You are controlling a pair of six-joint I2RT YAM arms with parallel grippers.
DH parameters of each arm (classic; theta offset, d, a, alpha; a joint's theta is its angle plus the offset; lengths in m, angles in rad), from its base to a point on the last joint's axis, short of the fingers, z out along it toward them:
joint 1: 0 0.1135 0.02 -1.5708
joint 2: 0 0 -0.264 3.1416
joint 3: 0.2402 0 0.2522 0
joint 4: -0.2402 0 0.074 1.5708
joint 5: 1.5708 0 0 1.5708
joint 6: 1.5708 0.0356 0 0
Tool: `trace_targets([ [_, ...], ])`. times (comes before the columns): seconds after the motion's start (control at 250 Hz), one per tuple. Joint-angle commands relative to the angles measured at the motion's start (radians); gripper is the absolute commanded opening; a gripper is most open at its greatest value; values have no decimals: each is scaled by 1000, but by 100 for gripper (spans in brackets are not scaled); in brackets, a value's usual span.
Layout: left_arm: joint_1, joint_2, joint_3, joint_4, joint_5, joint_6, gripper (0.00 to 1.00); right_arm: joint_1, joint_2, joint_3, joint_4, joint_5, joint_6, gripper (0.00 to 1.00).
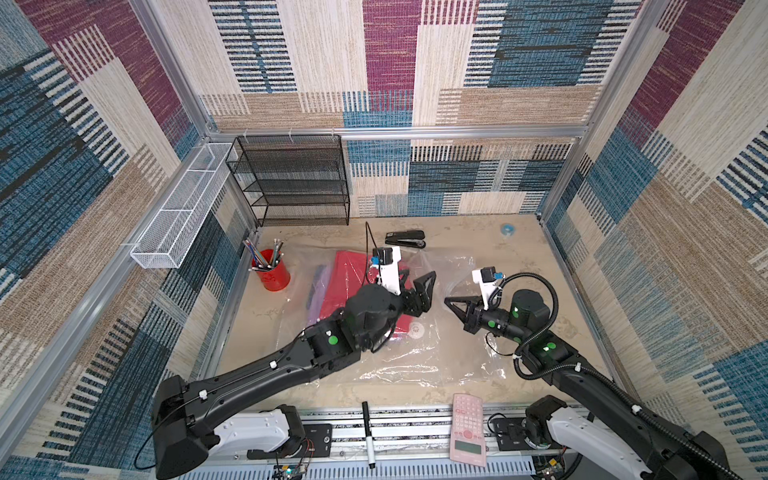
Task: Take the trousers out of the vacuum bag
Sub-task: Open the vacuum bag at the center of the board.
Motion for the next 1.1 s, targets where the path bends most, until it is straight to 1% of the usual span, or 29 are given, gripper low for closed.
trace_targets([
  [0.0,66,97,123,-244,290,-12,74,34,-32,-26,7,36,-92,0],
  [0.076,96,192,225,-308,372,10,74,52,-47,-39,-9,76,-121,0],
  [0.14,119,287,336,-412,443,35,74,57,-50,-48,-29,103,-140,0],
  [0.208,136,382,439,-522,498,60,71,60,-49,-50,-54,132,-161,0],
  [0.316,141,482,523,-617,559,99,70,62,-50,-60,-52,150,-161,0],
  [0.388,141,535,578,-692,543,130,71,63,-45,-60,-61,166,-168,0],
  [0.46,139,588,630,-767,494,162,74,67,-41,-61,-58,171,-169,0],
  [0.524,139,630,670,-811,482,171,75,68,-40,-63,-55,170,-169,0],
  [0.732,121,704,718,-811,509,196,75,73,-41,-69,-55,166,-170,0],
  [0.904,112,761,748,-819,554,216,75,75,-36,-69,-49,162,-170,0],
  [1.008,106,778,762,-822,574,230,72,76,-31,-69,-52,164,-170,0],
  [1.096,98,799,786,-859,521,253,65,77,-37,-63,-55,172,-171,0],
])
